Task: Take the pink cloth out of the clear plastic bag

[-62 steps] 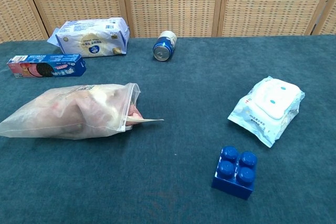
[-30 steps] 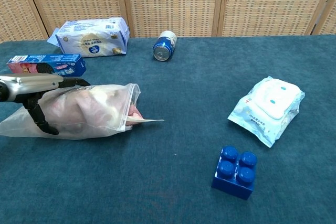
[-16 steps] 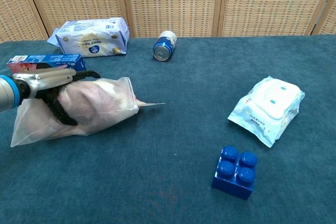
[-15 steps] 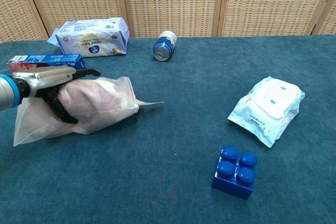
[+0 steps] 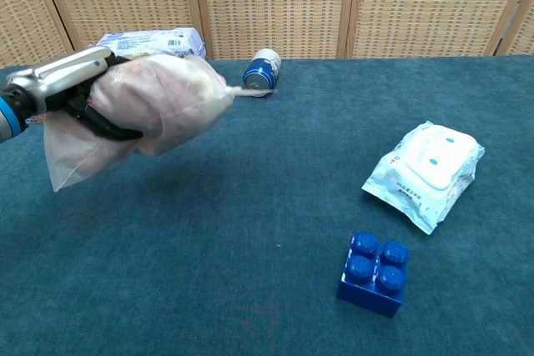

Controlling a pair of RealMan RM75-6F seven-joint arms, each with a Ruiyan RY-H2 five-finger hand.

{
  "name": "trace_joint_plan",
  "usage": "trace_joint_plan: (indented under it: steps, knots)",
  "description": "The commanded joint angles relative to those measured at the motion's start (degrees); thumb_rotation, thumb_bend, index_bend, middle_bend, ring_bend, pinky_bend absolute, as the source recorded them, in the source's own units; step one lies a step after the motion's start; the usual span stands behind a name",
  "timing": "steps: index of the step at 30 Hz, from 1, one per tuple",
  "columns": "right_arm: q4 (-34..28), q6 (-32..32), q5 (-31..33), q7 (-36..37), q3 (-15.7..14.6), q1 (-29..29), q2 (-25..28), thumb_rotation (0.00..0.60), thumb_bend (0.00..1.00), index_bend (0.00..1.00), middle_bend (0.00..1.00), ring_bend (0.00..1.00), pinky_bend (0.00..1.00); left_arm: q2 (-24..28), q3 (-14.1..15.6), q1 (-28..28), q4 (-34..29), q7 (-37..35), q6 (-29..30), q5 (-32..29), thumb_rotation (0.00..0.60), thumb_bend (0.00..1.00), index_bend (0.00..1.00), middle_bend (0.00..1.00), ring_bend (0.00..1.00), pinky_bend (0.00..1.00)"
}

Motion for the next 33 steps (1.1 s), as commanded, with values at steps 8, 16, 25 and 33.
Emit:
trace_joint_plan:
  steps: [8,16,25,33]
  knots:
    - [-7.72,-11.68,0.08,20.43,4.66,9.08,11.53,0.600,0.00,0.01,0.00,0.00,0.00,-9.09,-3.09,-4.52,9.57,-16.04,9.24,7.40,0.600,0.30,0.62,0.63,0.56,0.66]
    - [-8.74,-17.53,1.38,32.52,6.98,13.87,14.91,0.600,0.00,0.25,0.00,0.00,0.00,-13.90,-3.62,-8.44,15.04,-16.92,8.74,8.49,0.600,0.30,0.62,0.63,0.56,0.66]
    - [-9.46,-25.12,7.93,34.59,9.62,19.63,15.51,0.600,0.00,0.39,0.03,0.00,0.00,-19.86,-4.53,-12.08,22.12,-17.71,10.72,9.16,0.600,0.30,0.62,0.63,0.56,0.66]
    - [-10.63,-34.02,19.52,30.37,11.57,25.83,14.21,0.600,0.04,0.42,0.04,0.00,0.00,-23.15,-5.14,-14.06,25.55,-17.49,13.04,9.31,0.600,0.30,0.63,0.63,0.56,0.66]
